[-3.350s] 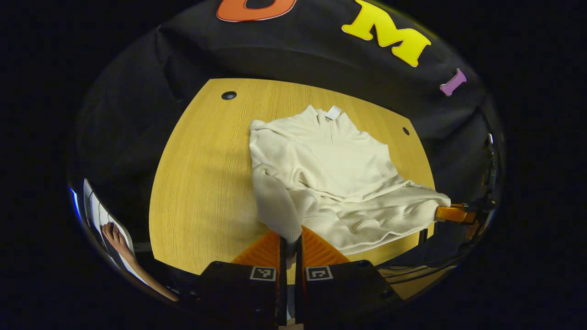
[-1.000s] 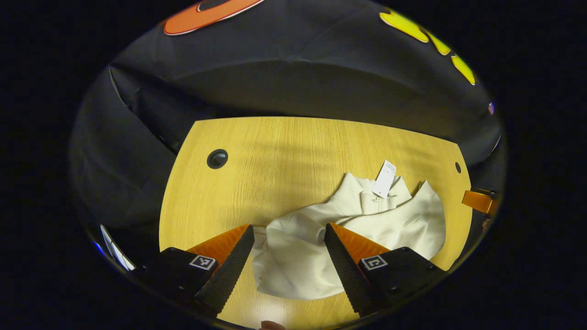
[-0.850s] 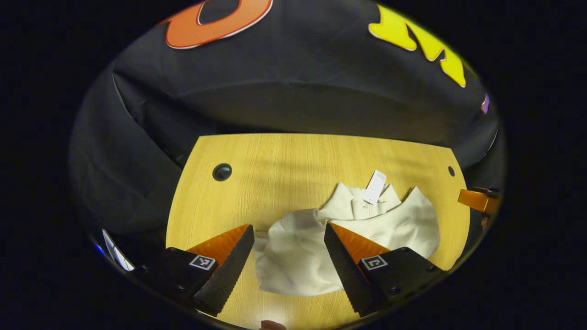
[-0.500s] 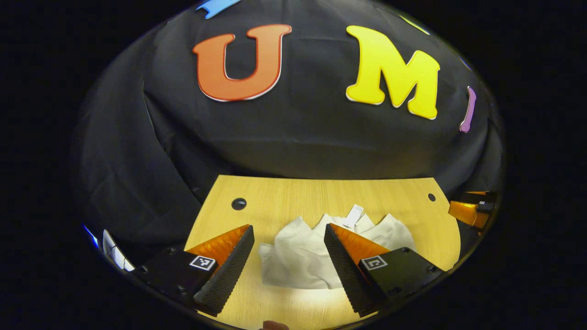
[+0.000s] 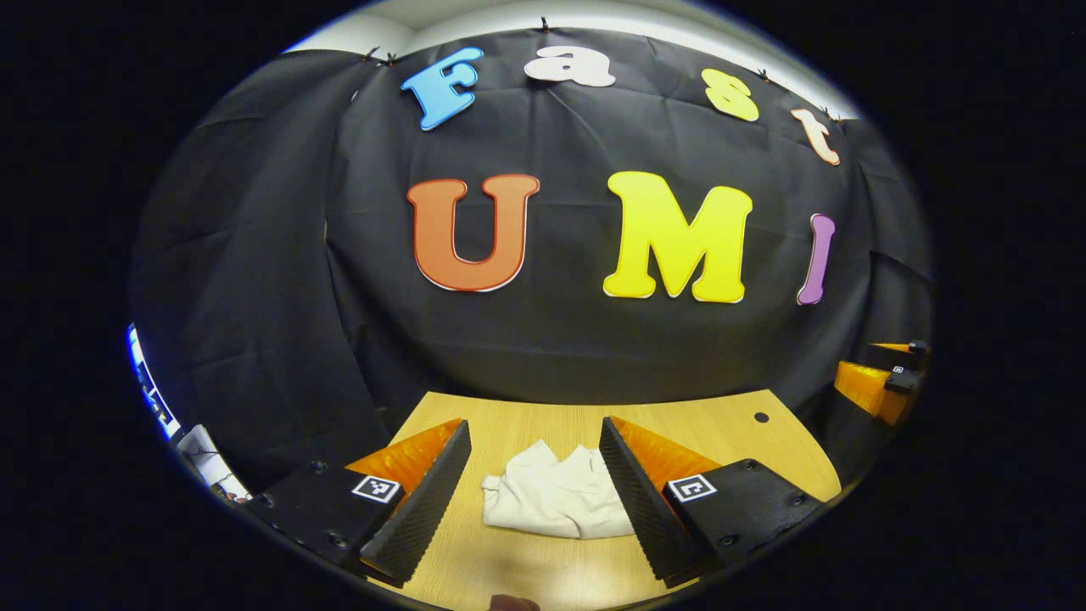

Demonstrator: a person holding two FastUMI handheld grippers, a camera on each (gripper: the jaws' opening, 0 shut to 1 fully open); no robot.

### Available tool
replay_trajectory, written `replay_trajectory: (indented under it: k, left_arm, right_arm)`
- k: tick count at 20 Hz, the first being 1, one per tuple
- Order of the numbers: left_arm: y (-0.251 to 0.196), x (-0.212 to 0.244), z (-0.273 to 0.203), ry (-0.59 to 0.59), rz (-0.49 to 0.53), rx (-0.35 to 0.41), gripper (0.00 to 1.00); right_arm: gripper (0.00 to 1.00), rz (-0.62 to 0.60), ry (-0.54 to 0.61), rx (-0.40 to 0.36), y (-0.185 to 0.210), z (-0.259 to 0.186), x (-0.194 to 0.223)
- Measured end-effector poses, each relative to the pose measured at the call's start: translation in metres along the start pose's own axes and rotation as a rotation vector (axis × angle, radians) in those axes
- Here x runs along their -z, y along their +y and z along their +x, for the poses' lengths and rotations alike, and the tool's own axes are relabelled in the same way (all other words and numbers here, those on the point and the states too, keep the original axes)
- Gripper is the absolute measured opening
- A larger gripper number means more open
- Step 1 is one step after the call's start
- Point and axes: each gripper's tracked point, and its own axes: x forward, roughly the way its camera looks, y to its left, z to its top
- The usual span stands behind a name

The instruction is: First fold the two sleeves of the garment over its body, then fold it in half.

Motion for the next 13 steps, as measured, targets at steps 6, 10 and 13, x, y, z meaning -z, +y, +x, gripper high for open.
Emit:
replay_trajectory:
  k: [6,10,13]
  left_arm:
    - [-0.018,-0.011,-0.038,-0.106,-0.032,0.025,0.98]
    - [-0.021,-0.019,-0.052,-0.141,-0.033,0.027,0.98]
    - [-0.021,-0.025,-0.053,-0.170,-0.028,0.016,0.98]
  right_arm:
    - [0.94,0.017,-0.161,-0.005,0.002,-0.045,-0.015]
    - [0.94,0.032,-0.184,-0.019,0.005,-0.054,-0.017]
    - [0.94,0.048,-0.167,-0.026,0.003,-0.050,-0.012]
